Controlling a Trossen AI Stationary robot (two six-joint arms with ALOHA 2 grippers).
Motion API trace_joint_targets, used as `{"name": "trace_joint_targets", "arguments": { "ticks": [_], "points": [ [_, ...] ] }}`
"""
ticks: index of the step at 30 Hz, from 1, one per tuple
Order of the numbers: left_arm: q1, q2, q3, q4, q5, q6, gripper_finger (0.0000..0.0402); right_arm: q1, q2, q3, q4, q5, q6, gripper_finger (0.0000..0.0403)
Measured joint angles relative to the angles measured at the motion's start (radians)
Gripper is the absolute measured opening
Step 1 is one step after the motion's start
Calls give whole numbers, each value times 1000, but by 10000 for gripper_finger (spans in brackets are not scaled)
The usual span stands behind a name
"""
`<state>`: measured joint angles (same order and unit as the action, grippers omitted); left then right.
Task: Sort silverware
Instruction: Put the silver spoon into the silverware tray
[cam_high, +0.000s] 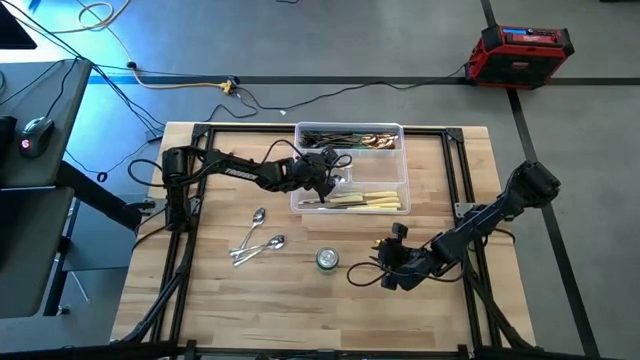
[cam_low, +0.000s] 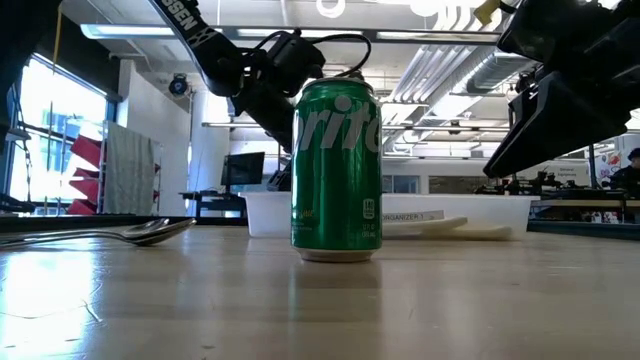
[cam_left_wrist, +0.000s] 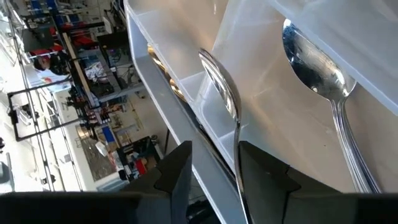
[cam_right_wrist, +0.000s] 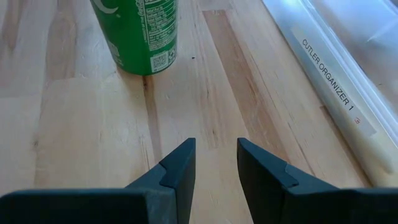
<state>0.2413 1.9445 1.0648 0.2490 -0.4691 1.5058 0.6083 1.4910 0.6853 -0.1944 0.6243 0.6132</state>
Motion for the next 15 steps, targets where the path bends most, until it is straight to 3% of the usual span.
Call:
{"name": "trace_joint_targets", "arguments": {
  "ticks": [15],
  "points": [
    [-1, -44, 22, -90, -31, -35, 180, 0, 0, 0, -4, 0, 0, 103]
  ]
}}
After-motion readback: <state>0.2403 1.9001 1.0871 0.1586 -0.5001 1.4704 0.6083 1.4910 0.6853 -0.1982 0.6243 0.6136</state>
